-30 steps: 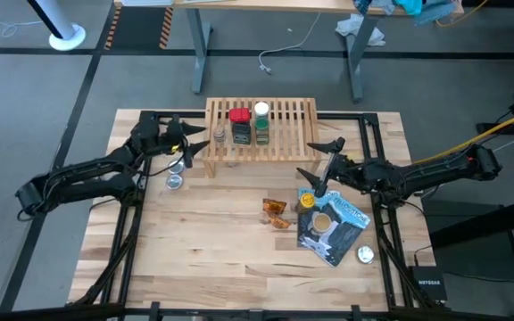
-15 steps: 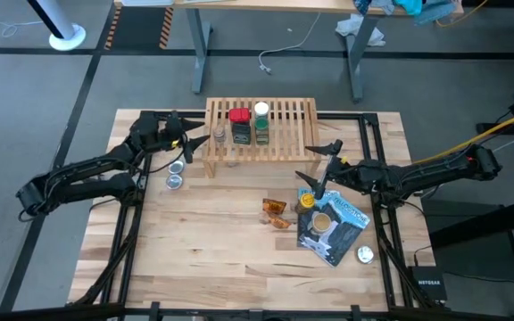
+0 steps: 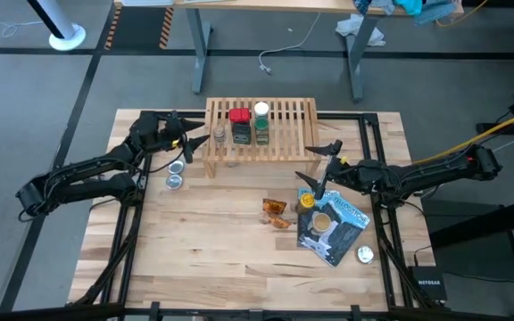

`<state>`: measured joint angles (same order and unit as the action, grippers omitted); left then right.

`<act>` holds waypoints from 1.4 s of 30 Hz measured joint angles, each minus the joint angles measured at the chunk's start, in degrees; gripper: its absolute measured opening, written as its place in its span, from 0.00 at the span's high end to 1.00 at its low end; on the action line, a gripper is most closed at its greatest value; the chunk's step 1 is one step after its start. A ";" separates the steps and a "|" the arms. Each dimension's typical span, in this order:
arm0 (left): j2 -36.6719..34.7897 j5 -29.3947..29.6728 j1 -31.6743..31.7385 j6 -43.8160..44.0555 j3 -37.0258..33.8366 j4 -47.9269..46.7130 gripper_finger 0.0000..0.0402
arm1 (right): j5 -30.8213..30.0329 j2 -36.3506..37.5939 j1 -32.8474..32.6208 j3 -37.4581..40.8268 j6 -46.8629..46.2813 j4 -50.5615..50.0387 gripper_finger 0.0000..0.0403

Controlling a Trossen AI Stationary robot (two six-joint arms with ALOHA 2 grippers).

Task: Shelf spices
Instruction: Remove the brown seasoning bottle from the shelf

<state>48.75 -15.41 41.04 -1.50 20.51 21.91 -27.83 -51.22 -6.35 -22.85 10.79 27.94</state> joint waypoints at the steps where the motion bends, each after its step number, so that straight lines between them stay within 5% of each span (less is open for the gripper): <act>1: 0.00 -0.01 0.00 0.00 0.00 0.00 0.40 | 0.00 0.00 0.00 0.00 0.00 0.01 0.03; 42: 0.02 -4.06 0.37 5.66 -0.02 0.43 0.40 | 0.00 0.00 -0.01 0.00 0.02 -2.88 0.03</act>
<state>48.77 -19.47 41.41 4.17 20.49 22.34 -27.83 -51.22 -6.36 -22.85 10.81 25.06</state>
